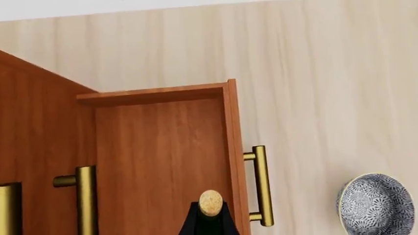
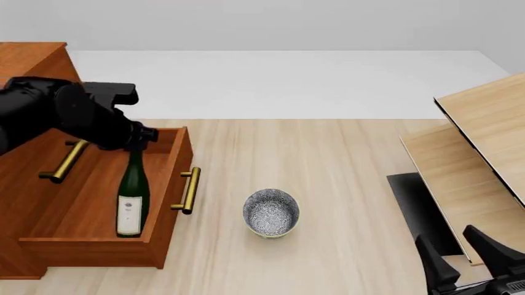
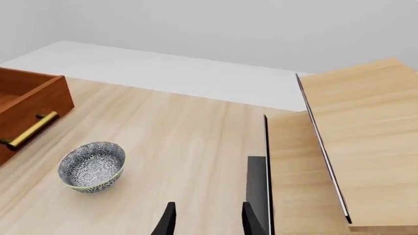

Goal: Put the wine bottle in the bottom drawer of the cabinet.

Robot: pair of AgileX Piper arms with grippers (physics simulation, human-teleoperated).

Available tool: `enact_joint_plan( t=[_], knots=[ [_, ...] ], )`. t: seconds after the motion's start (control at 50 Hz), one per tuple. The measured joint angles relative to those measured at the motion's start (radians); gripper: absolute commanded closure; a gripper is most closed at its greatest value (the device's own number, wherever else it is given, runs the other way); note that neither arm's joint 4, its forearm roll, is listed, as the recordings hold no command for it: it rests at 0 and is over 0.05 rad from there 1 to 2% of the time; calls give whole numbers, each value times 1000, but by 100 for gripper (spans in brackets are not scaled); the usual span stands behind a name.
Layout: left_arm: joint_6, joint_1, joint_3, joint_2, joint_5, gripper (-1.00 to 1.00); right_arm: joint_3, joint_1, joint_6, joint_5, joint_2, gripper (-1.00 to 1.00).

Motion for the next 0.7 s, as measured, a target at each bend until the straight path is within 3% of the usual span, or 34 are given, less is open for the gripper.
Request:
enact_joint_plan(
  t=[0.7],
  knots=[
    [-90, 0, 13, 116, -195, 100, 0, -12, 0, 4, 4, -100]
  ],
)
